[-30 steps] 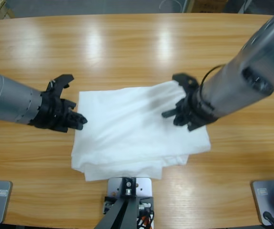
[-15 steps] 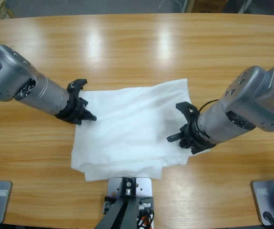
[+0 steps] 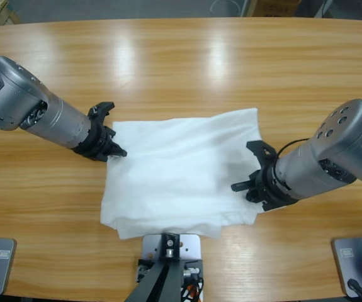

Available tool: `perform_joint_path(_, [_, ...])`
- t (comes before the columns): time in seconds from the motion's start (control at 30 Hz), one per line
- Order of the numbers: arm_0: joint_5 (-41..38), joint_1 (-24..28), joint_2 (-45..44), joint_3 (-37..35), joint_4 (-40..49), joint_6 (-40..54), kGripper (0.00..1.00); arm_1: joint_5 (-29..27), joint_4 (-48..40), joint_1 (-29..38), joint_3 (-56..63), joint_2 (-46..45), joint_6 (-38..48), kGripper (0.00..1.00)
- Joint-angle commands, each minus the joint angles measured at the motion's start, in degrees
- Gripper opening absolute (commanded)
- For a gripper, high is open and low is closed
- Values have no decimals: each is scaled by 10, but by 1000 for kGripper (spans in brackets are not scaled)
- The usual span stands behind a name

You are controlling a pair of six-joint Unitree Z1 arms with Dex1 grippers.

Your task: Fold clothes

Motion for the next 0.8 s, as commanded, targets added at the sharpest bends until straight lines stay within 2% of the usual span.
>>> perform_joint_path(0.03, [9,86,24,-5,-19,7,0,10,12,10,55,39,9,0])
perform_joint_path(0.17, [-8,144,42,-42,-19,22,0,12,12,12,55,40,9,0])
perform_joint_path(0.27, [-11,154,28,-63,-9,30,0,11,12,12,55,39,9,0])
perform_joint_path(0.33, [-10,128,-9,-74,7,48,0,11,10,12,55,40,9,0])
perform_joint_path(0.4, [-6,76,-31,-87,32,80,0,10,9,13,55,40,8,0])
perform_joint_path(0.57, [-7,-4,-10,-60,47,82,0,9,8,13,55,41,8,0])
perform_joint_path(0.7, [-9,-20,26,-69,41,75,0,10,7,13,55,41,8,0])
perform_joint_path(0.8, [-9,-20,82,-103,41,75,0,11,10,13,56,37,8,0])
